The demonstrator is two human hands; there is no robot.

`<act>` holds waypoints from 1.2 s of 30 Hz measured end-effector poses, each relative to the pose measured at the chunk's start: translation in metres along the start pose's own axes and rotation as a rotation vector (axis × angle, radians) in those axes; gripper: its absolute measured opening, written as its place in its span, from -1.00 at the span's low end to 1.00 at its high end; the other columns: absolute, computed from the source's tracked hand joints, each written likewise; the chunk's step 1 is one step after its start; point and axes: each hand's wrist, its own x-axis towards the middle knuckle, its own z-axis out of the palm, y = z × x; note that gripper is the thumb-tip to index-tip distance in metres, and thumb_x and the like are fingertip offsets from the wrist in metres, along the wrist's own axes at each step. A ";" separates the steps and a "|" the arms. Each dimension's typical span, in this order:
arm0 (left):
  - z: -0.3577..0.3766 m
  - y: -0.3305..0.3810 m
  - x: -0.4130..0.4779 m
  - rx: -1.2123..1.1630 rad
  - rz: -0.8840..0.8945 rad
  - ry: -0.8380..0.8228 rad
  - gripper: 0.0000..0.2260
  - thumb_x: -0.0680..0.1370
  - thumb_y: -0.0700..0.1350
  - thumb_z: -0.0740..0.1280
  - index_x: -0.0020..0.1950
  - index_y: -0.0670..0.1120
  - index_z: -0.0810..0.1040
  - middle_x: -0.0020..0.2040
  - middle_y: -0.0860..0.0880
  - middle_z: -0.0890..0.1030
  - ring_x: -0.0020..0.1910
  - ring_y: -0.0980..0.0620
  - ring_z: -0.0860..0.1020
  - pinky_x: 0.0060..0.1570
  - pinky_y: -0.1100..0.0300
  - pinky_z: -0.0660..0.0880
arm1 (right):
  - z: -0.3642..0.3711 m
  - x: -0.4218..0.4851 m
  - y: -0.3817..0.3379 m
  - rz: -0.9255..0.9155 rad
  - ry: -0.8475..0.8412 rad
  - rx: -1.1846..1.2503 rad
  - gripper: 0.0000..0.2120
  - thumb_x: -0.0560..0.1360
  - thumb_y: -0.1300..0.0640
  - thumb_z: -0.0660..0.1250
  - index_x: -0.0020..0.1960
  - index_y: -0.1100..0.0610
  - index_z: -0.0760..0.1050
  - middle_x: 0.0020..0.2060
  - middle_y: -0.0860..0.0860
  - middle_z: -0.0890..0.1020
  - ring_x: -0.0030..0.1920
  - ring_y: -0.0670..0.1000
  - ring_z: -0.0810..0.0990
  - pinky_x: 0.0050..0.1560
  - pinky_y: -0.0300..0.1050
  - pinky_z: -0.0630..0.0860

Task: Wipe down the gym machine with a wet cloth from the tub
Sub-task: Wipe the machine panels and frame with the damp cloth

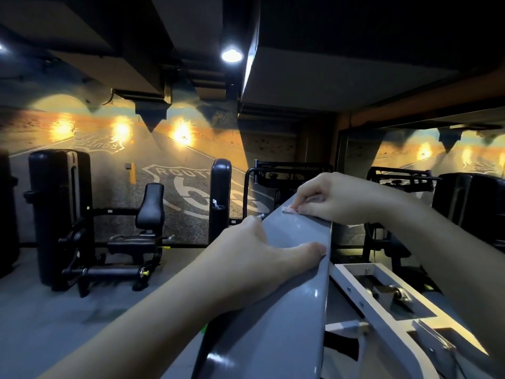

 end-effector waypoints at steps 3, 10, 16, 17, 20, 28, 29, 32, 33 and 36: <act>0.001 -0.002 -0.001 -0.015 0.002 -0.009 -0.28 0.20 0.56 0.37 0.19 0.14 0.48 0.01 0.15 0.62 -0.10 0.17 0.63 -0.13 0.19 0.62 | 0.002 -0.008 -0.003 -0.032 0.008 -0.011 -0.88 0.62 -0.06 0.35 -0.02 -0.24 0.65 0.00 -0.30 0.62 0.09 -0.21 0.59 0.11 -0.11 0.56; 0.001 -0.003 0.003 0.002 0.021 0.001 -0.20 0.12 0.59 0.31 0.19 0.13 0.49 0.00 0.14 0.64 -0.11 0.15 0.65 -0.09 0.12 0.65 | -0.005 -0.009 -0.007 -0.018 -0.070 0.096 -0.88 0.61 -0.06 0.36 -0.05 -0.23 0.65 -0.04 -0.34 0.62 0.03 -0.25 0.59 0.07 -0.10 0.55; 0.003 -0.006 0.002 0.025 0.039 -0.001 -0.16 0.11 0.62 0.28 0.21 0.12 0.50 0.01 0.13 0.65 -0.09 0.13 0.65 -0.05 0.07 0.65 | -0.014 -0.028 -0.014 -0.110 -0.154 0.142 -0.88 0.60 -0.02 0.39 -0.11 -0.16 0.63 -0.09 -0.17 0.64 -0.05 -0.12 0.62 -0.01 0.00 0.59; 0.003 -0.007 0.003 0.024 0.039 0.002 -0.15 0.10 0.62 0.28 0.22 0.13 0.50 0.01 0.14 0.65 -0.08 0.13 0.65 -0.05 0.08 0.65 | -0.017 -0.034 -0.015 -0.140 -0.193 0.198 -0.88 0.60 -0.01 0.39 -0.11 -0.15 0.62 -0.10 -0.12 0.64 -0.08 -0.09 0.63 -0.06 0.01 0.58; 0.004 -0.006 0.004 0.008 0.027 0.006 -0.20 0.12 0.61 0.30 0.18 0.14 0.51 -0.01 0.14 0.66 -0.11 0.13 0.66 -0.07 0.09 0.65 | -0.018 -0.021 -0.019 -0.082 -0.209 0.193 -0.89 0.59 -0.02 0.39 -0.11 -0.14 0.63 -0.10 -0.12 0.65 -0.14 -0.14 0.63 -0.13 -0.10 0.55; 0.005 -0.007 0.003 0.010 0.034 0.004 -0.18 0.13 0.60 0.32 0.22 0.12 0.50 0.02 0.12 0.65 -0.07 0.12 0.64 -0.03 0.09 0.63 | -0.002 -0.008 -0.030 -0.137 -0.118 0.110 -0.87 0.62 -0.01 0.35 -0.10 -0.14 0.60 -0.06 -0.21 0.62 -0.01 -0.18 0.61 -0.01 -0.09 0.54; 0.004 -0.006 0.003 0.031 0.031 0.007 -0.17 0.14 0.60 0.31 0.23 0.11 0.49 0.02 0.12 0.63 -0.07 0.13 0.63 -0.05 0.10 0.62 | -0.005 -0.017 -0.031 -0.163 -0.147 0.148 -0.87 0.61 0.00 0.36 -0.11 -0.15 0.60 -0.05 -0.19 0.63 0.01 -0.16 0.62 0.01 -0.06 0.56; 0.002 -0.006 0.003 0.030 0.020 0.002 -0.20 0.16 0.60 0.32 0.21 0.12 0.49 0.01 0.13 0.63 -0.09 0.15 0.63 -0.09 0.13 0.62 | -0.008 -0.015 -0.029 -0.141 -0.174 0.179 -0.88 0.61 0.00 0.37 -0.10 -0.14 0.62 -0.02 -0.19 0.64 0.05 -0.14 0.62 0.08 -0.02 0.58; 0.001 -0.005 0.003 0.019 0.019 -0.001 -0.21 0.16 0.60 0.32 0.20 0.12 0.50 0.00 0.14 0.64 -0.10 0.15 0.64 -0.08 0.12 0.63 | -0.006 -0.005 -0.028 -0.097 -0.158 0.143 -0.88 0.62 -0.03 0.36 -0.09 -0.15 0.61 -0.01 -0.21 0.64 0.05 -0.16 0.62 0.08 -0.03 0.58; 0.001 -0.004 0.002 0.015 0.013 -0.013 -0.22 0.15 0.60 0.33 0.18 0.13 0.52 0.02 0.12 0.65 -0.07 0.12 0.65 -0.03 0.09 0.64 | 0.001 0.020 -0.023 0.004 -0.105 0.002 -0.90 0.62 -0.15 0.31 -0.05 -0.25 0.57 0.07 -0.24 0.63 0.08 -0.17 0.60 0.16 0.03 0.58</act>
